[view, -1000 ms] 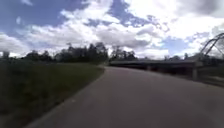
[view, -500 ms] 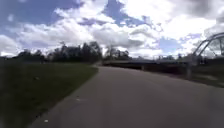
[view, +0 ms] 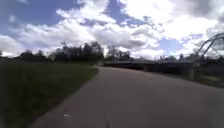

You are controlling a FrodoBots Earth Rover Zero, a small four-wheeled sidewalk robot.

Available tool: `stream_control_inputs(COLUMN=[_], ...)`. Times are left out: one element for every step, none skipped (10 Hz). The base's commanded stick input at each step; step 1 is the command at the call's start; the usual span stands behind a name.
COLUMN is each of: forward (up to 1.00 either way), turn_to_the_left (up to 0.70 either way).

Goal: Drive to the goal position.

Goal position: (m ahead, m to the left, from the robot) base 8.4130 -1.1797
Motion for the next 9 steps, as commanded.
stream_control_inputs(forward=[1.0,1.0,1.0,1.0,1.0,1.0,1.0,1.0,1.0], turn_to_the_left=[-0.4,-0.4,0.0,0.0,0.0,0.0,0.0,0.0,0.0])
